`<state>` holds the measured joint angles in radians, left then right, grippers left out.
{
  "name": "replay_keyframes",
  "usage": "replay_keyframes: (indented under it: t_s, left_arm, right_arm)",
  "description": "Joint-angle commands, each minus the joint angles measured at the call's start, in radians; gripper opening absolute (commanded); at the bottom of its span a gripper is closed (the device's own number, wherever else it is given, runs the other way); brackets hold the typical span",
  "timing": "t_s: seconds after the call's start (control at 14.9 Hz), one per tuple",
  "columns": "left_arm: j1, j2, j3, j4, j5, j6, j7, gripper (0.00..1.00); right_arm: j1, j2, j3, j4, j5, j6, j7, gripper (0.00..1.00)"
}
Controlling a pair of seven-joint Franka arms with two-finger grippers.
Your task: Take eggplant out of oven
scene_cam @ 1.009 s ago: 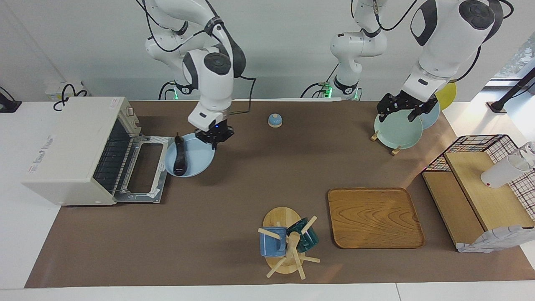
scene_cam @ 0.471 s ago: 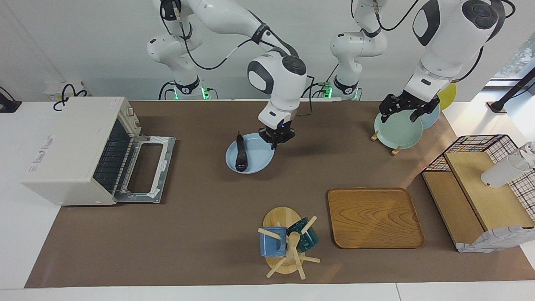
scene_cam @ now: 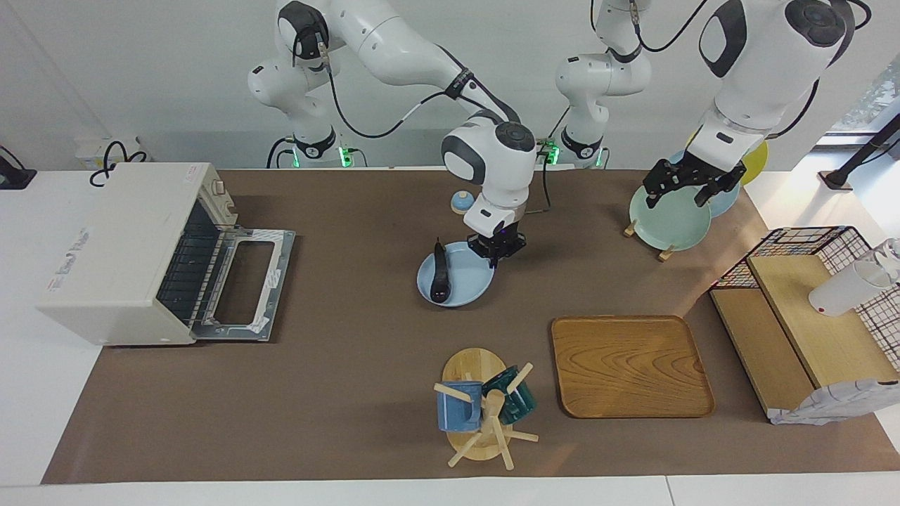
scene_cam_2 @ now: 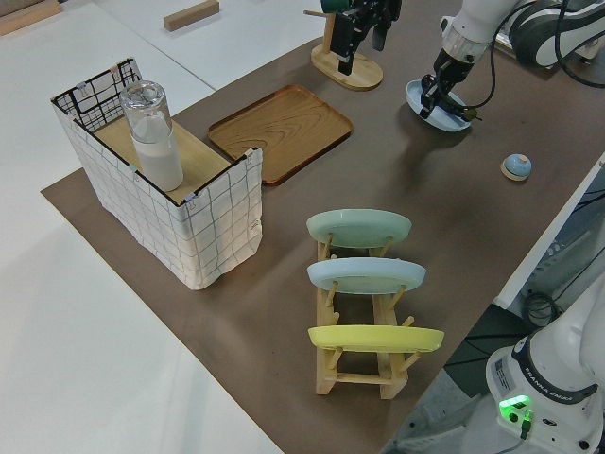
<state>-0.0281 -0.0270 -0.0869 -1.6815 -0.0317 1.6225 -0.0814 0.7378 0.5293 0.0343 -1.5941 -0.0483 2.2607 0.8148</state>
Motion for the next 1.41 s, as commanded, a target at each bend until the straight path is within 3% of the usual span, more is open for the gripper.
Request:
replay_keyframes:
  t_s: [0.0, 0.07, 0.27, 0.47, 0.54, 0.87, 1.14, 1.35]
  left_arm:
    - [0.016, -0.005, -0.01, -0.003, -0.002, 0.025, -0.003, 1.0]
    - [0.016, -0.005, -0.01, -0.003, -0.002, 0.028, -0.001, 1.0]
    - [0.011, -0.005, -0.01, -0.004, -0.002, 0.045, 0.006, 1.0]
    - [0.001, -0.008, -0.013, -0.032, -0.002, 0.08, -0.001, 1.0]
    - [-0.004, -0.008, -0.017, -0.04, -0.002, 0.091, -0.001, 1.0]
    - [-0.168, 0.013, -0.019, -0.113, -0.014, 0.207, -0.092, 1.0]
    - [-0.358, 0.146, -0.019, -0.132, -0.016, 0.371, -0.268, 1.0]
    - [-0.469, 0.206, -0.019, -0.216, -0.016, 0.564, -0.366, 1.0]
  right_arm:
    - [-0.005, -0.022, 0.004, 0.034, 0.013, -0.042, 0.004, 0.3]
    - [-0.02, -0.023, 0.004, 0.054, -0.022, -0.106, -0.011, 0.34]
    - [-0.086, -0.081, 0.001, 0.066, -0.087, -0.266, -0.103, 0.32]
    - [-0.211, -0.17, -0.004, -0.01, -0.11, -0.42, -0.245, 0.1]
    - [-0.26, -0.202, -0.002, -0.056, -0.123, -0.424, -0.259, 0.03]
    - [-0.417, -0.304, -0.002, -0.341, -0.248, -0.339, -0.33, 0.0]
    - [-0.517, -0.339, -0.002, -0.49, -0.3, -0.201, -0.374, 0.0]
    - [-0.549, -0.342, -0.002, -0.512, -0.314, -0.184, -0.425, 0.0]
